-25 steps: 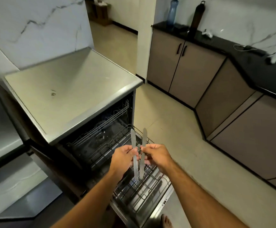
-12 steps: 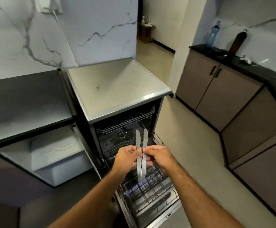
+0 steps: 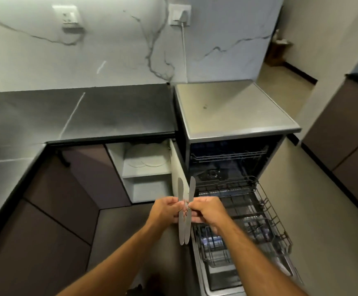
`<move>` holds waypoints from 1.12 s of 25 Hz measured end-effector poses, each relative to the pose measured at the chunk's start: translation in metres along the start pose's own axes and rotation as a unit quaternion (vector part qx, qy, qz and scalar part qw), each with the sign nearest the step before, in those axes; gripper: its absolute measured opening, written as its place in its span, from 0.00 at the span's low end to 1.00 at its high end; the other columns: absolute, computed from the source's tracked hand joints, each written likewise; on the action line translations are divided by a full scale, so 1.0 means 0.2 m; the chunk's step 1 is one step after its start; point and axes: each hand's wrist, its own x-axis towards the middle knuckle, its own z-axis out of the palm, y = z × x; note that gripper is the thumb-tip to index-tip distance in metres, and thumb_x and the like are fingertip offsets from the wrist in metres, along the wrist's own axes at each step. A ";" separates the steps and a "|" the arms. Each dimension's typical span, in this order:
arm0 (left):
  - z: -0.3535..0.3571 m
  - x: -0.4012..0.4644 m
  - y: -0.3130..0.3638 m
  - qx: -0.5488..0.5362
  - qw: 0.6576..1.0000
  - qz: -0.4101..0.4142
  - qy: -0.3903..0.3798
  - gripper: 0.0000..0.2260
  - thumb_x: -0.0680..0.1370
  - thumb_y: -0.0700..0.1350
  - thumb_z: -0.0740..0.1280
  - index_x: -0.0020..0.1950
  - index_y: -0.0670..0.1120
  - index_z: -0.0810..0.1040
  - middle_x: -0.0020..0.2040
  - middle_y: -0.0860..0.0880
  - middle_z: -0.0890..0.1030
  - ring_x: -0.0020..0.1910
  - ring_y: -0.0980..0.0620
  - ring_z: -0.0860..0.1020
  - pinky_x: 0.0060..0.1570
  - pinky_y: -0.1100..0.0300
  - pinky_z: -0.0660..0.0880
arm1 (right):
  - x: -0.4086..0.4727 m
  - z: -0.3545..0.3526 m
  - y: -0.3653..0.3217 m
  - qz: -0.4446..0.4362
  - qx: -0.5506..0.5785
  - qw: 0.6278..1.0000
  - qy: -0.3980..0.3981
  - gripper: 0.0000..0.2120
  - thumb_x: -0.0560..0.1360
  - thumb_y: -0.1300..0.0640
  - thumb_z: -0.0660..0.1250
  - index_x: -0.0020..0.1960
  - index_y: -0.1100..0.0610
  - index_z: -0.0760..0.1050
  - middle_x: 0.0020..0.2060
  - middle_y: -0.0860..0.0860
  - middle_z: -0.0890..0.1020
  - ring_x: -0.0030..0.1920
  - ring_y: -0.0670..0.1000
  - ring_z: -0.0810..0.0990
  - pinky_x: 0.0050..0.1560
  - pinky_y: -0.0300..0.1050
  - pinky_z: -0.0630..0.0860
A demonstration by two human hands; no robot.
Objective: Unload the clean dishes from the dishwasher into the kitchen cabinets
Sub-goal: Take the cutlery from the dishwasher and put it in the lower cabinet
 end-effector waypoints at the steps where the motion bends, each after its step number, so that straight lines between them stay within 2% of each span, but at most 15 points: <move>1: -0.07 -0.01 -0.02 -0.012 1.000 0.000 0.003 0.05 0.80 0.38 0.66 0.49 0.38 0.80 0.38 0.45 0.85 0.38 0.49 0.85 0.38 0.58 0.81 | 0.01 0.06 0.00 0.001 -0.009 1.000 -0.010 0.07 0.77 0.68 0.66 0.52 0.65 0.82 0.42 0.61 0.86 0.41 0.54 0.86 0.47 0.51 0.84; 4: -0.27 0.02 -0.06 -0.040 0.999 -0.008 0.006 0.04 0.78 0.35 0.67 0.50 0.39 0.81 0.43 0.42 0.86 0.42 0.45 0.85 0.43 0.55 0.81 | 0.09 0.24 -0.02 0.007 -0.019 0.999 -0.025 0.08 0.77 0.69 0.65 0.53 0.65 0.82 0.43 0.62 0.86 0.43 0.56 0.86 0.45 0.49 0.83; 10: -0.81 0.18 -0.09 -0.062 0.998 -0.026 0.003 0.09 0.75 0.30 0.68 0.53 0.39 0.82 0.46 0.40 0.85 0.48 0.41 0.84 0.54 0.45 0.80 | 0.36 0.75 -0.05 0.020 -0.038 0.998 -0.040 0.08 0.78 0.68 0.65 0.53 0.65 0.82 0.43 0.60 0.86 0.43 0.56 0.87 0.42 0.45 0.83; 13: -1.08 0.25 -0.10 -0.059 0.998 -0.024 0.020 0.09 0.76 0.31 0.67 0.53 0.39 0.81 0.47 0.40 0.85 0.48 0.42 0.85 0.54 0.46 0.80 | 0.49 1.01 -0.04 0.025 -0.047 0.997 -0.047 0.09 0.78 0.67 0.64 0.53 0.64 0.82 0.43 0.60 0.86 0.44 0.56 0.87 0.42 0.45 0.83; 16: -1.26 0.27 -0.09 -0.066 0.997 -0.019 0.024 0.08 0.78 0.32 0.65 0.55 0.39 0.81 0.47 0.40 0.85 0.47 0.43 0.85 0.48 0.53 0.82 | 0.60 1.20 -0.02 0.030 -0.052 0.997 -0.042 0.08 0.78 0.66 0.66 0.53 0.62 0.83 0.42 0.58 0.87 0.44 0.55 0.87 0.43 0.47 0.83; 20: -1.40 0.35 -0.12 -0.070 0.997 -0.035 0.010 0.10 0.80 0.34 0.64 0.57 0.41 0.81 0.49 0.42 0.85 0.49 0.45 0.84 0.52 0.51 0.81 | 0.72 1.33 0.03 0.049 -0.069 0.996 -0.032 0.08 0.78 0.63 0.67 0.55 0.60 0.83 0.44 0.56 0.87 0.45 0.55 0.87 0.52 0.54 0.83; 28: -1.43 0.67 -0.29 -0.071 0.989 -0.112 0.060 0.09 0.79 0.36 0.66 0.56 0.44 0.82 0.48 0.45 0.85 0.48 0.47 0.85 0.51 0.49 0.81 | 1.09 1.34 0.14 0.120 -0.085 0.989 -0.025 0.08 0.78 0.61 0.68 0.54 0.56 0.84 0.47 0.54 0.87 0.47 0.53 0.86 0.52 0.55 0.83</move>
